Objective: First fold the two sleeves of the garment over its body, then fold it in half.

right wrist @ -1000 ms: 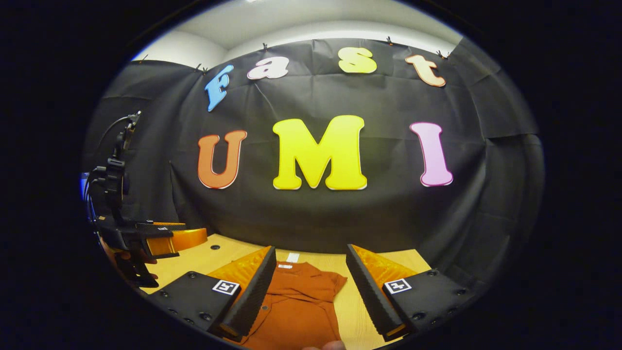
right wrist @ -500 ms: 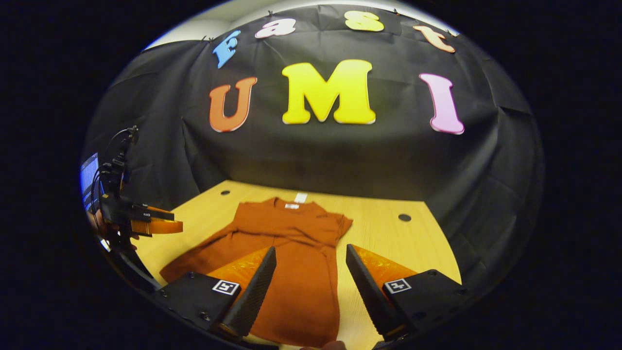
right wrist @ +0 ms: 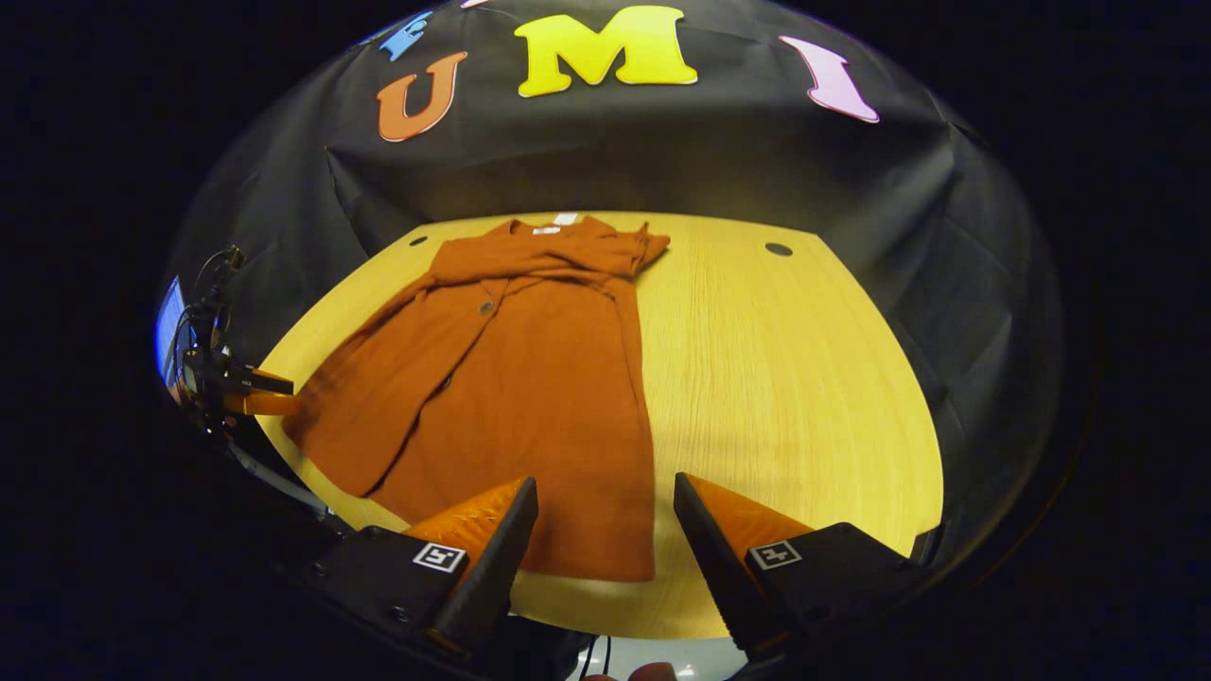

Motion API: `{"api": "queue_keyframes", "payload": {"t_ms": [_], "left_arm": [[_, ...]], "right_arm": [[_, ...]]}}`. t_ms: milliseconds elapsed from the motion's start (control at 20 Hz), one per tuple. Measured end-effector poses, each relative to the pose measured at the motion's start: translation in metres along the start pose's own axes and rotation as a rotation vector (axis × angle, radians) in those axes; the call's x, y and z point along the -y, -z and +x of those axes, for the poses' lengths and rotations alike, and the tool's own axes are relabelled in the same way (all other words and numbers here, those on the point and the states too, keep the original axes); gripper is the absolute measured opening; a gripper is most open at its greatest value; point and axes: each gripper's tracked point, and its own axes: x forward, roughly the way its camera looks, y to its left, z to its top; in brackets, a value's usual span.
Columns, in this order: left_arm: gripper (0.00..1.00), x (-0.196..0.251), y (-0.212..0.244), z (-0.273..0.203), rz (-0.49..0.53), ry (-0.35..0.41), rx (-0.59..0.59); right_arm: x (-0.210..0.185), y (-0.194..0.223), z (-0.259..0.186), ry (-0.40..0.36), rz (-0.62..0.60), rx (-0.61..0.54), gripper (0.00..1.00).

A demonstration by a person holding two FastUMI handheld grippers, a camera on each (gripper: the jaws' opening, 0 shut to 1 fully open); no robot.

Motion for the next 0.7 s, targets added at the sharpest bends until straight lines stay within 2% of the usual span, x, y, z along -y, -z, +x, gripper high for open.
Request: {"api": "queue_keyframes", "payload": {"t_ms": [150,400,500,550,650,700], "left_arm": [[0.99,-0.002,0.013,0.006,-0.037,-0.002,-0.018],[0.99,0.01,0.01,0.01,-0.065,0.008,0.007],[0.97,0.022,0.011,0.014,-0.056,0.026,0.008],[0.9,0.027,0.01,0.016,-0.046,0.025,0.011],[0.8,0.036,0.009,0.021,-0.031,0.026,0.012],[0.8,0.033,0.008,0.025,-0.021,0.003,0.009]], "right_arm": [[0.006,0.03,0.011,0.026,0.005,-0.053,0.93],[0.007,0.06,0.029,0.064,0.062,-0.133,0.92],[0.005,0.058,0.024,0.084,0.055,-0.128,0.94],[0.004,0.06,0.027,0.08,0.047,-0.126,0.94],[0.004,0.057,0.034,0.085,0.066,-0.13,0.61],[0.002,0.055,0.035,0.083,0.092,-0.131,0.44]]}}
